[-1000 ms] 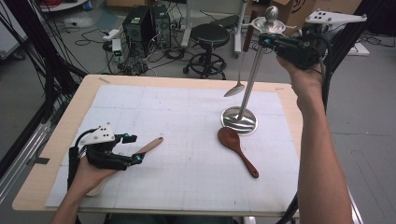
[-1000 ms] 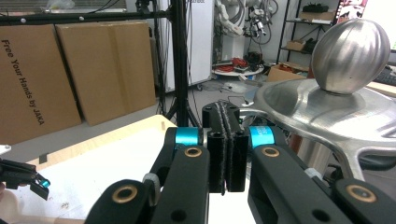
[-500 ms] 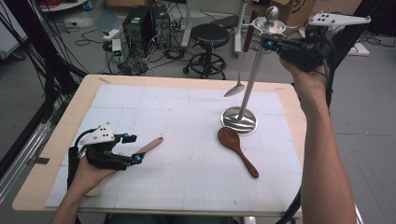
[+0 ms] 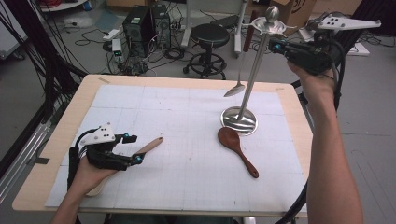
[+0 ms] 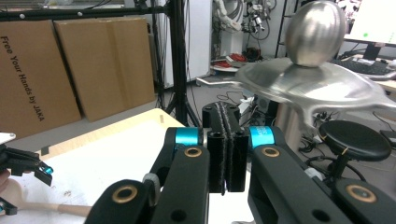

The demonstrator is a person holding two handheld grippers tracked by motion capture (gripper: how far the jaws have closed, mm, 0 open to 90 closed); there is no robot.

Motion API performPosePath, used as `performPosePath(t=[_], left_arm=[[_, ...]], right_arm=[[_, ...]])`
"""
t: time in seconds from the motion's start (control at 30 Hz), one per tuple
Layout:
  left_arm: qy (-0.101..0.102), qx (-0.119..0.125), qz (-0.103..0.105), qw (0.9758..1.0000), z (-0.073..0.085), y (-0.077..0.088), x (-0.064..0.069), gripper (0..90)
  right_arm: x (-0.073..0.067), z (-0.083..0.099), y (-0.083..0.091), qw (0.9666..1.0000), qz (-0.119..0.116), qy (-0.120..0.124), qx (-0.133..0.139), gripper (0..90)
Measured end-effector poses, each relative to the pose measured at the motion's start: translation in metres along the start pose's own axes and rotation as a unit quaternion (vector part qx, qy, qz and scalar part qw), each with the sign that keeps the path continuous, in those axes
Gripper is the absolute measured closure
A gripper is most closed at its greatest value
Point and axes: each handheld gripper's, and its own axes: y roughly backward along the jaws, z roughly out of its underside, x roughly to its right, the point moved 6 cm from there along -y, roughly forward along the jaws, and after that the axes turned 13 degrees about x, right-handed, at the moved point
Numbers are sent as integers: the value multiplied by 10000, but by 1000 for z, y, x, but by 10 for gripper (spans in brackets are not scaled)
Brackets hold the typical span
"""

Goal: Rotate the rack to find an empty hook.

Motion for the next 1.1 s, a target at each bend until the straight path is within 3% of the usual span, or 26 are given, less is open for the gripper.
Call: performPosePath(t=[0.57,1.1], left_arm=[[-5,-35,12,10000,2,-3,1,289],[-11,-39,6,10000,2,-2,1,289]], right_arm=[[24,1,29,9992,364,-150,102,899],[27,-6,26,9992,337,-130,148,899]])
